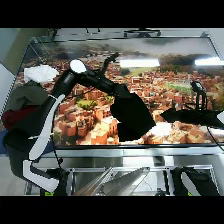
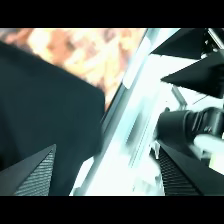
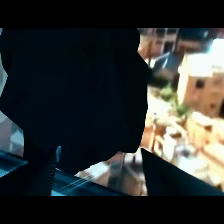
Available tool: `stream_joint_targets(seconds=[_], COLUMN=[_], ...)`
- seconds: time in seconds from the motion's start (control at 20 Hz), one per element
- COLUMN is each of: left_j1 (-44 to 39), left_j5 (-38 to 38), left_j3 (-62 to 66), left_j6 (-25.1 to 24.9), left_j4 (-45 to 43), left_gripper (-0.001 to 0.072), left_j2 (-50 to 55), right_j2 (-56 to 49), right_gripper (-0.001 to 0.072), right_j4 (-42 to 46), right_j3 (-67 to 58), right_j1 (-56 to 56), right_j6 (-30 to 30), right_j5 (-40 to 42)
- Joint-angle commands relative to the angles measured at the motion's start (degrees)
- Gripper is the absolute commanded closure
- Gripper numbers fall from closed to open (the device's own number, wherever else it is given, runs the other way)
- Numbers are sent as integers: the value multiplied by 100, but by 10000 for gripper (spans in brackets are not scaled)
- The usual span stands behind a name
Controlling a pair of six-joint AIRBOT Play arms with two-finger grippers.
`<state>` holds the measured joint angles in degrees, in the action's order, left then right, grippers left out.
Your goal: Fold the shirts.
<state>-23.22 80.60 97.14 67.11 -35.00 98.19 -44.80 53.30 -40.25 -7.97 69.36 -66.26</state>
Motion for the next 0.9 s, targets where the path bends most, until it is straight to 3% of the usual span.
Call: stream_joint_targets(seconds=[0.0,0.15,0.35,0.5,0.7,0.75,0.8,0.85], left_j1=[640,1008,1005,820,476,398,334,286], left_j5=[800,107,-1130,-1294,-962,-940,-879,-791], left_j3=[-380,-1598,-2559,-2387,-1582,-1381,-1200,-1064], left_j6=[363,313,-726,-1008,-951,-866,-789,-761], left_j4=[-866,-887,391,793,807,804,804,809], left_gripper=[-4,-4,-4,-3,36,38,155,399], left_j2=[9,15,313,883,1539,1639,1718,1764], right_j2=[-98,-380,-1182,-1864,-2334,-2350,-2345,-2337], right_gripper=[51,51,51,51,55,92,263,441], right_j4=[-120,-778,-1010,-1285,-2247,-2315,-2365,-2365], right_j3=[396,1141,1320,1244,1158,1143,1134,1126], right_j1=[96,562,1384,1606,1604,1604,1598,1598], right_j6=[-22,-68,-68,-199,-1012,-1058,-1121,-1174], right_j5=[-125,308,1388,1895,1893,1895,1893,1893])
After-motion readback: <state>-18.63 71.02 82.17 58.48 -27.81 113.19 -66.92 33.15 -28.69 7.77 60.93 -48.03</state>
